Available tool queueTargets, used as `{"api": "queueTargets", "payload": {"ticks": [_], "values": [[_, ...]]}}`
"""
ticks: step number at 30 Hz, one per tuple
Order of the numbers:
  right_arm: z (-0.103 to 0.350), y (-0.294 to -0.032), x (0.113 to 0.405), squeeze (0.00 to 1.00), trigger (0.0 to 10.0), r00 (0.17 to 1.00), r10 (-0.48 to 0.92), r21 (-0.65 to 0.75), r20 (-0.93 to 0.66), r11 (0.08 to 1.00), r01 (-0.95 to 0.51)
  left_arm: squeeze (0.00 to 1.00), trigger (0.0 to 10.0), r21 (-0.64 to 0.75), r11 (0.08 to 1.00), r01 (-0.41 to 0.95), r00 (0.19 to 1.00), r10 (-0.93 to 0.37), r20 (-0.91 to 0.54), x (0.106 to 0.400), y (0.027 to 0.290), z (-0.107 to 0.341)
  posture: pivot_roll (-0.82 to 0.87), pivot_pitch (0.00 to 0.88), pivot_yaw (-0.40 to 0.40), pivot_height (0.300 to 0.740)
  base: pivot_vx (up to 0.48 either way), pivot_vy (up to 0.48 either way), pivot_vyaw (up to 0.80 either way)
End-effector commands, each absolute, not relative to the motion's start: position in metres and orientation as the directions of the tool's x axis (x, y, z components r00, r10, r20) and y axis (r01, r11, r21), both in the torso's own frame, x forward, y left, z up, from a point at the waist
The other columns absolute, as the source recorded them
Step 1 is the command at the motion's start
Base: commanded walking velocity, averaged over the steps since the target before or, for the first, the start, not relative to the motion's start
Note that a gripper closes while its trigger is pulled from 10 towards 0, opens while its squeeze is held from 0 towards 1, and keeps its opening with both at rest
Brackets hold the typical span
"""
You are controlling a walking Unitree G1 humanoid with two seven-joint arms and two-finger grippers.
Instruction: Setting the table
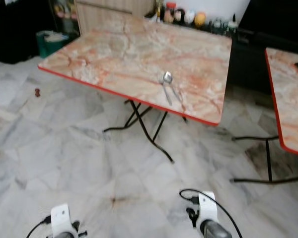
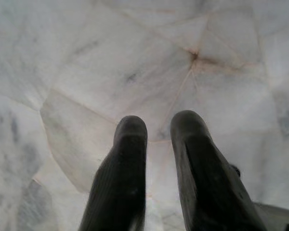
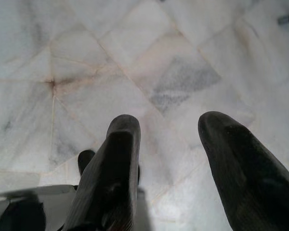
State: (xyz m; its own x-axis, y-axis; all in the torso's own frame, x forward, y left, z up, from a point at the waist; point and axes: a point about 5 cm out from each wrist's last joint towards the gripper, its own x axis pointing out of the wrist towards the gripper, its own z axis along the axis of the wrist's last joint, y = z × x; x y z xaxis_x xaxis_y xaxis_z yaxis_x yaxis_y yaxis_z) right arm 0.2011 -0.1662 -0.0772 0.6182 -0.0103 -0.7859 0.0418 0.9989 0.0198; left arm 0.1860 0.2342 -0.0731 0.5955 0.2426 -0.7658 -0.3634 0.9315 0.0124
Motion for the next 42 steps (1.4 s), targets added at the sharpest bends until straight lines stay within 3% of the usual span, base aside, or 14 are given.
{"api": "queueTargets", "payload": {"ticks": [1, 20, 24, 42], "values": [[-0.0786, -0.1672, 0.1985, 0.0, 10.0, 0.61, -0.013, 0.022, -0.793, 0.999, 0.049, 0.0, 10.0, 0.031, 0.934, -0.357, 0.571, 0.244, -0.784, 0.1773, 0.2342, -0.0776, 0.05, 0.024, -0.07, 0.74, 0.0, 0.0, 0.0], [-0.0781, -0.1664, 0.1993, 0.0, 10.0, 0.612, -0.007, 0.011, -0.79, 1.0, 0.025, 0.0, 10.0, 0.021, 0.931, -0.366, 0.59, 0.249, -0.768, 0.1805, 0.2343, -0.0757, 0.06, 0.017, -0.069, 0.74, 0.0, 0.0, 0.08], [-0.0781, -0.166, 0.1993, 0.0, 10.0, 0.613, -0.003, 0.018, -0.79, 0.999, 0.027, 0.0, 10.0, 0.031, 0.93, -0.367, 0.583, 0.255, -0.771, 0.1789, 0.2345, -0.0764, 0.06, 0.019, -0.069, 0.74, 0.288, 0.0, 0.75], [-0.078, -0.166, 0.1997, 0.0, 10.0, 0.613, 0.0, 0.022, -0.79, 0.999, 0.028, 0.0, 10.0, 0.029, 0.932, -0.361, 0.582, 0.25, -0.774, 0.1785, 0.2322, -0.0772, 0.05, 0.021, -0.071, 0.74, 0.303, 0.0, 0.0]]}}
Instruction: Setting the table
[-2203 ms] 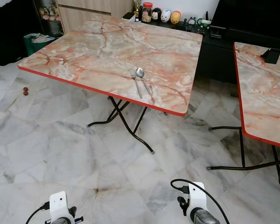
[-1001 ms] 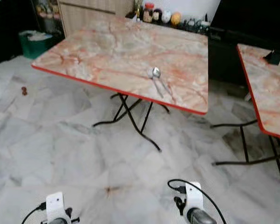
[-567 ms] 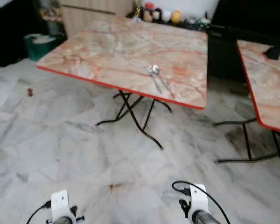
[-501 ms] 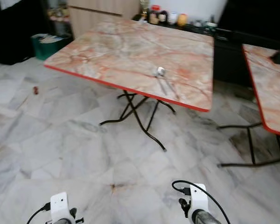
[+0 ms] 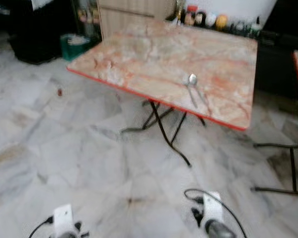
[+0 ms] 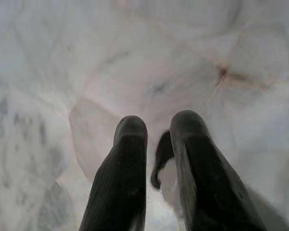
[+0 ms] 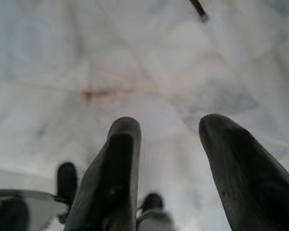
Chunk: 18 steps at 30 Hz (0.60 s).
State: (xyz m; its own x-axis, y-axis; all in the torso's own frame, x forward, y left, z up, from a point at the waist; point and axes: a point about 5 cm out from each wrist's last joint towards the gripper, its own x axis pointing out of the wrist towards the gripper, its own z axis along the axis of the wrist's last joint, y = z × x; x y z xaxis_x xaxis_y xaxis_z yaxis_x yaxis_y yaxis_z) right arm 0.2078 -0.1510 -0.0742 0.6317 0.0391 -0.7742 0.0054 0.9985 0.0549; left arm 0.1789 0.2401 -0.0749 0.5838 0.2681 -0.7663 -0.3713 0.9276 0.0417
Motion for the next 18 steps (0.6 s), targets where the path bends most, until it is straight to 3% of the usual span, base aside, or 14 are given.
{"api": "queueTargets", "payload": {"ticks": [1, 14, 18], "values": [[-0.0779, -0.166, 0.1998, 0.0, 10.0, 0.612, 0.001, 0.019, -0.791, 1.0, 0.023, 0.0, 10.0, 0.029, 0.932, -0.36, 0.581, 0.249, -0.775, 0.1785, 0.2321, -0.0773, 0.05, 0.021, -0.07, 0.74, 0.304, 0.0, 0.0], [-0.0778, -0.1657, 0.1998, 0.0, 10.0, 0.617, -0.002, 0.026, -0.787, 0.999, 0.037, 0.0, 10.0, 0.033, 0.936, -0.35, 0.583, 0.245, -0.775, 0.1794, 0.2305, -0.0772, 0.05, 0.021, -0.07, 0.74, 0.303, 0.0, 0.16], [-0.0774, -0.1657, 0.2003, 0.0, 10.0, 0.623, 0.0, 0.028, -0.782, 0.999, 0.035, 0.0, 10.0, 0.033, 0.937, -0.347, 0.587, 0.244, -0.772, 0.1808, 0.2299, -0.0767, 0.05, 0.021, -0.07, 0.74, 0.0, 0.0, 0.0]]}}
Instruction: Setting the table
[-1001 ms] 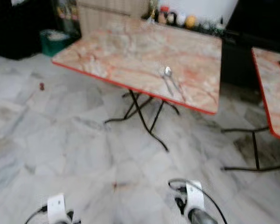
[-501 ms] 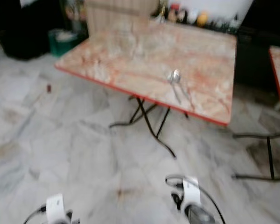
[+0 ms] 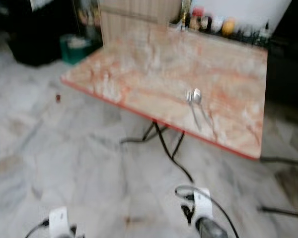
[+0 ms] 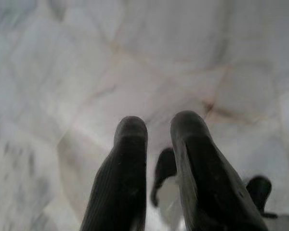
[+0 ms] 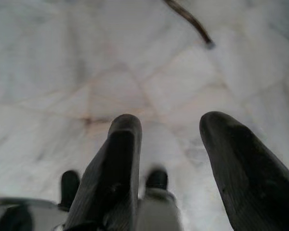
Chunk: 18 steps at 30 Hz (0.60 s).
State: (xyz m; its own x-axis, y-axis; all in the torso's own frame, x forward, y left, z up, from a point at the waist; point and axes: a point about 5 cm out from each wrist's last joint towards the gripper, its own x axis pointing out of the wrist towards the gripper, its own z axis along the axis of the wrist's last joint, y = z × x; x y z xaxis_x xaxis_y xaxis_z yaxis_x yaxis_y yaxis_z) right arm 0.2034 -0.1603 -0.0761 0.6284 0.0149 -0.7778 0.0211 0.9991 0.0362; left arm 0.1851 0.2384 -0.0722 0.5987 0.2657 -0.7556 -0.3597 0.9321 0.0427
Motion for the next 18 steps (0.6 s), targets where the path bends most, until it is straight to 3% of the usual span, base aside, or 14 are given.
{"api": "queueTargets", "payload": {"ticks": [1, 18], "values": [[-0.0768, -0.1658, 0.2011, 0.0, 10.0, 0.629, -0.002, 0.022, -0.777, 0.999, 0.03, 0.0, 10.0, 0.033, 0.939, -0.344, 0.587, 0.242, -0.772, 0.181, 0.2298, -0.0766, 0.05, 0.021, -0.07, 0.74, 0.0, 0.0, 0.0], [-0.0692, -0.1688, 0.2081, 0.0, 10.0, 0.723, -0.024, -0.008, -0.691, 1.0, 0.026, 0.0, 10.0, 0.04, 0.943, -0.329, 0.579, 0.235, -0.78, 0.1772, 0.2265, -0.0792, 0.04, 0.009, -0.087, 0.74, 0.0, 0.0, 0.0]]}}
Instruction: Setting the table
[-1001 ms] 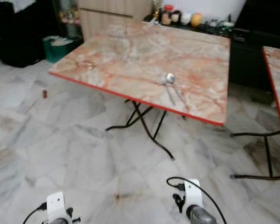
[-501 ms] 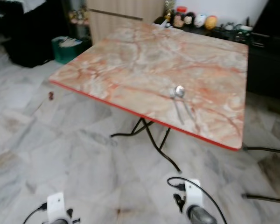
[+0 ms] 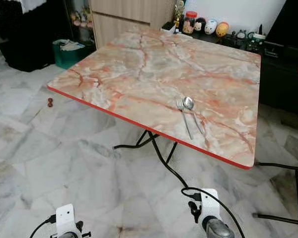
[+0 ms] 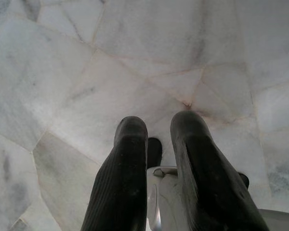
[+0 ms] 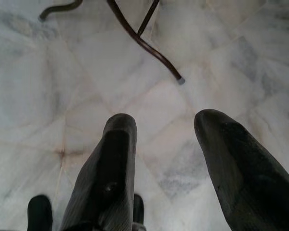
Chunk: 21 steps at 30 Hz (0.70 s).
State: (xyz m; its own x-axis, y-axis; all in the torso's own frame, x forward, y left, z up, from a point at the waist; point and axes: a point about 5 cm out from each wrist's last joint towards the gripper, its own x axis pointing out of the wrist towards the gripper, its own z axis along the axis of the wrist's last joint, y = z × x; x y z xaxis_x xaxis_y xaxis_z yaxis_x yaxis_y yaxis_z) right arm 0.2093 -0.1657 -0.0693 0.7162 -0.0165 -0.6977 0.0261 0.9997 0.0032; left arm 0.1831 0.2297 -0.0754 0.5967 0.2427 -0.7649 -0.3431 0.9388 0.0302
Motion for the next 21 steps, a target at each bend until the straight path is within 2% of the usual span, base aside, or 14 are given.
{"api": "queueTargets", "payload": {"ticks": [1, 21], "values": [[-0.0687, -0.1688, 0.2085, 0.0, 10.0, 0.728, -0.021, -0.012, -0.686, 1.0, 0.017, 0.0, 10.0, 0.04, 0.944, -0.328, 0.58, 0.234, -0.78, 0.1771, 0.2262, -0.0793, 0.04, 0.009, -0.087, 0.74, 0.0, 0.0, 0.0], [-0.0627, -0.169, 0.2123, 0.0, 10.0, 0.79, -0.023, -0.041, -0.612, 0.999, -0.003, 0.0, 10.0, 0.057, 0.954, -0.293, 0.577, 0.224, -0.785, 0.1747, 0.2246, -0.0808, 0.03, 0.0, -0.091, 0.74, 0.0, 0.0, 0.0]]}}
